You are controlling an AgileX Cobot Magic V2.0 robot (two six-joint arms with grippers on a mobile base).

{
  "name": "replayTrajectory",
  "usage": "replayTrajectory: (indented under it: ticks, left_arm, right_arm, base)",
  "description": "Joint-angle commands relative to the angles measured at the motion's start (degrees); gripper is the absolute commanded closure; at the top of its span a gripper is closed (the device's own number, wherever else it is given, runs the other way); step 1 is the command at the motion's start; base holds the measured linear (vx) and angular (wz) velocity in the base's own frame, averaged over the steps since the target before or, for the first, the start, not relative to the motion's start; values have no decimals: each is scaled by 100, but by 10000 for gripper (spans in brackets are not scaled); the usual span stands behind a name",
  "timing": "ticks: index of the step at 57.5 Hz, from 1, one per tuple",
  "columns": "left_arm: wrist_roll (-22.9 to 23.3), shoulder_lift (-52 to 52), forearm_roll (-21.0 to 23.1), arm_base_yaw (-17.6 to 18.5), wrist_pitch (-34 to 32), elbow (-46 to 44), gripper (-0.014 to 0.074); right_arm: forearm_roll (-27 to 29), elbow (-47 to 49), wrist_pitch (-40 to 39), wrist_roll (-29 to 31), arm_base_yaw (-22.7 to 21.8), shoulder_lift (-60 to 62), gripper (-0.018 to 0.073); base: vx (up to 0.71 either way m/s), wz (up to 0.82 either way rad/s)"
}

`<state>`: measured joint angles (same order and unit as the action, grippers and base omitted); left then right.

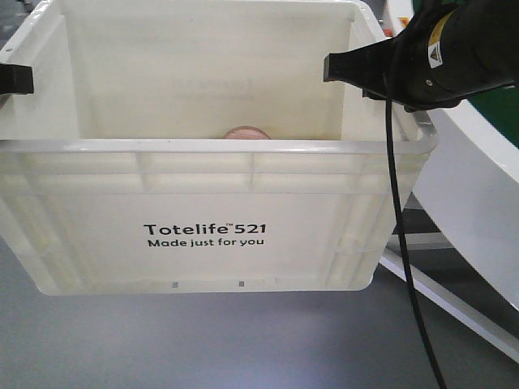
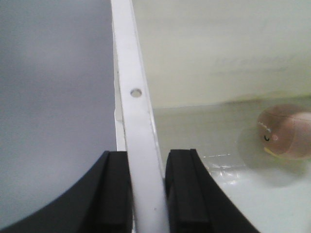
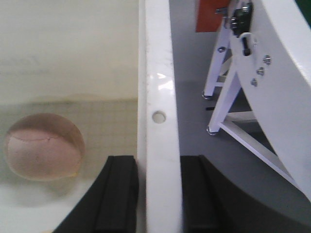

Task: Place moving items into box and shelve
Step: 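Hold the tote with both grippers while the base turns away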

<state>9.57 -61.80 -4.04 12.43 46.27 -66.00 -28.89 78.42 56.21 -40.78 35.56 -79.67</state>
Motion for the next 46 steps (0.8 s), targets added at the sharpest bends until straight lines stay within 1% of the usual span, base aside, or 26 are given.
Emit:
replayTrajectory:
  ticks: [1,46]
  left_arm:
    - [-171,183,85,51,-828,-254,467]
    - [-171,183,85,51,-822,-254,467]
  right_arm:
    - [-577,264,-626,15,-5,224,432]
    - [-576,264,-625,15,-5,224,432]
  base:
    - [-16,64]
    - [-16,60]
